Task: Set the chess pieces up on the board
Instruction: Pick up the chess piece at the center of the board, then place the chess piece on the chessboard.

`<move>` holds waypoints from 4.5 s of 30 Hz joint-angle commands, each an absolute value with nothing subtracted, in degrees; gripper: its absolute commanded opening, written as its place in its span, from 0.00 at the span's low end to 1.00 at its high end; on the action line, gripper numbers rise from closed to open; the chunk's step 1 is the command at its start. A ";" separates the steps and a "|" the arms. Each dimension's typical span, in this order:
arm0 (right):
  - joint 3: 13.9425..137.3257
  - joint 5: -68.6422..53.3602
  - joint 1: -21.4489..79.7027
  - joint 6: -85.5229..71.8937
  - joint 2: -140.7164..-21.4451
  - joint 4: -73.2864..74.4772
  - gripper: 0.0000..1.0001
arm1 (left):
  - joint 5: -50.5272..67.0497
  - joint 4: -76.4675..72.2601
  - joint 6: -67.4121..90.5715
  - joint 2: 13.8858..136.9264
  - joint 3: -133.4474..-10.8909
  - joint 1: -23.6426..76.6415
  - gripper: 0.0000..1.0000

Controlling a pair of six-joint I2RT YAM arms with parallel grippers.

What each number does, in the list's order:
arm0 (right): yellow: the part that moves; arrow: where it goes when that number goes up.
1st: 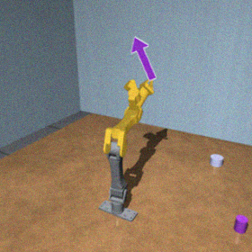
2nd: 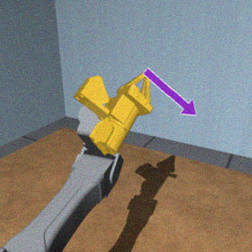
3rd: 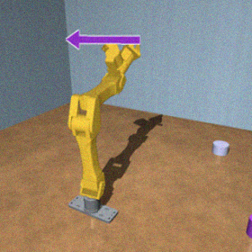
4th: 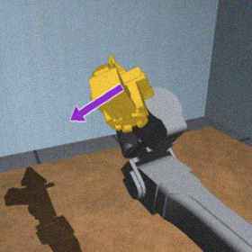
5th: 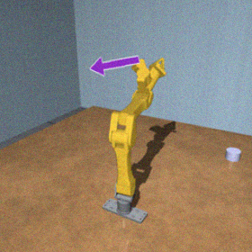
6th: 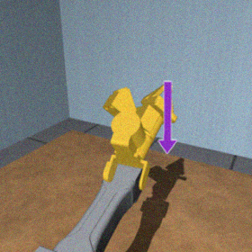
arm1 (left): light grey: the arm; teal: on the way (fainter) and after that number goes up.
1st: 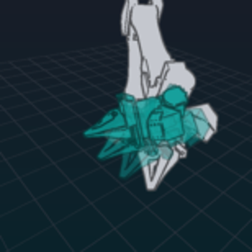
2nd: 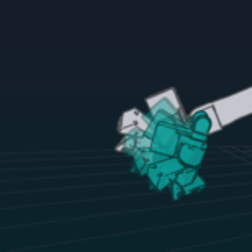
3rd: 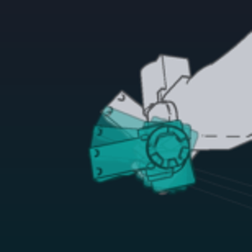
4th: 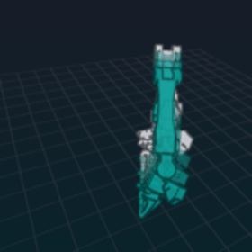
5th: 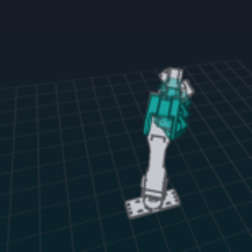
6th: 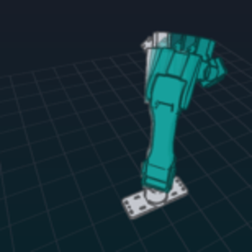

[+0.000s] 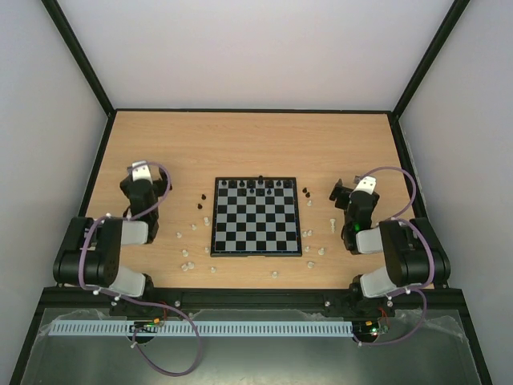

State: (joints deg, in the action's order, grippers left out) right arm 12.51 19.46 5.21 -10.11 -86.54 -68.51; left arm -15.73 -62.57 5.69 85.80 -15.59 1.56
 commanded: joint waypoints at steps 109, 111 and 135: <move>71.81 8.18 20.35 -19.60 -108.44 24.74 0.18 | 2.92 6.46 29.62 69.52 -45.51 23.82 0.99; 71.73 8.09 20.30 -19.64 -108.67 24.62 0.17 | 2.82 6.42 29.62 69.67 -45.41 23.82 0.99; 73.92 11.06 30.52 -20.10 -102.60 27.52 0.04 | -1.88 8.29 30.74 69.39 -45.74 23.82 0.99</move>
State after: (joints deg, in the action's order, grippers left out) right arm 72.10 9.76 27.86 -19.73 -102.50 22.76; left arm 0.38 7.27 30.39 70.48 -45.89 23.62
